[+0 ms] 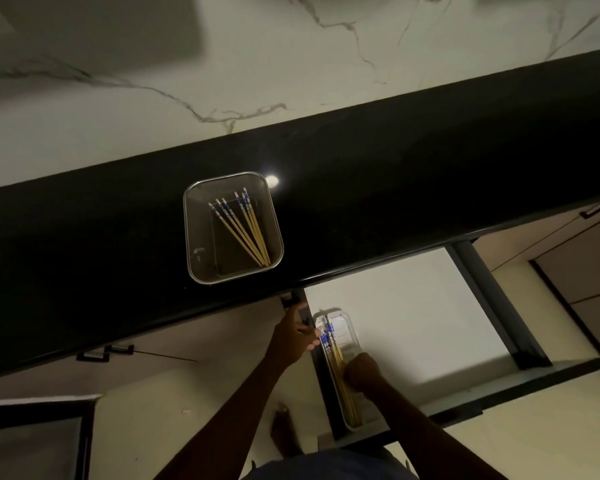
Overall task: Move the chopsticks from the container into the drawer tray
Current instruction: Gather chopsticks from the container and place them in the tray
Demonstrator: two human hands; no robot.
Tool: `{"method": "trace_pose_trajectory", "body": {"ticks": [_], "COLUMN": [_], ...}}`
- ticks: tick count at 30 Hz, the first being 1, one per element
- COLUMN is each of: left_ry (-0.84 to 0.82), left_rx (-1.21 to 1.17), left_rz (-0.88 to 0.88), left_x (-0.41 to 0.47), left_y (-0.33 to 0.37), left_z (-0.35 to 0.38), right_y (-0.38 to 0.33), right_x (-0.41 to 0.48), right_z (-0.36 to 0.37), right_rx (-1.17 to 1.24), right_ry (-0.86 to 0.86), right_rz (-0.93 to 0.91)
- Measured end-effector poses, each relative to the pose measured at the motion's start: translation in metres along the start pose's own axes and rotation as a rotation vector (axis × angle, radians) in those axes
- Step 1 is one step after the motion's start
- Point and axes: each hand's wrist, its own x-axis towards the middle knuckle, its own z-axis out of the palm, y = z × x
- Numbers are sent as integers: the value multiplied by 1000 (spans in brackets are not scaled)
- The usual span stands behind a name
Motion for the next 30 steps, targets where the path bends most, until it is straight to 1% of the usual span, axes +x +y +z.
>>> {"method": "trace_pose_trajectory", "body": {"ticks": [4, 7, 16, 24, 30], "left_ry": [16, 20, 30, 37, 47], "left_rx": [-7, 7, -3, 28, 23], "left_rz": [-19, -24, -61, -58, -64], "left_x": [0, 0, 2, 5, 5], "left_y": [-4, -7, -10, -9, -10], "left_z": [-5, -9, -14, -13, -14], "right_y": [3, 4, 7, 12, 15], "right_x": [6, 8, 14, 11, 11], "right_z": [9, 14, 20, 21, 21], "right_rx": [-25, -51, -150, -280, -330], "right_ry": [18, 54, 71, 82, 70], "right_rz": [24, 9, -77, -200, -221]}}
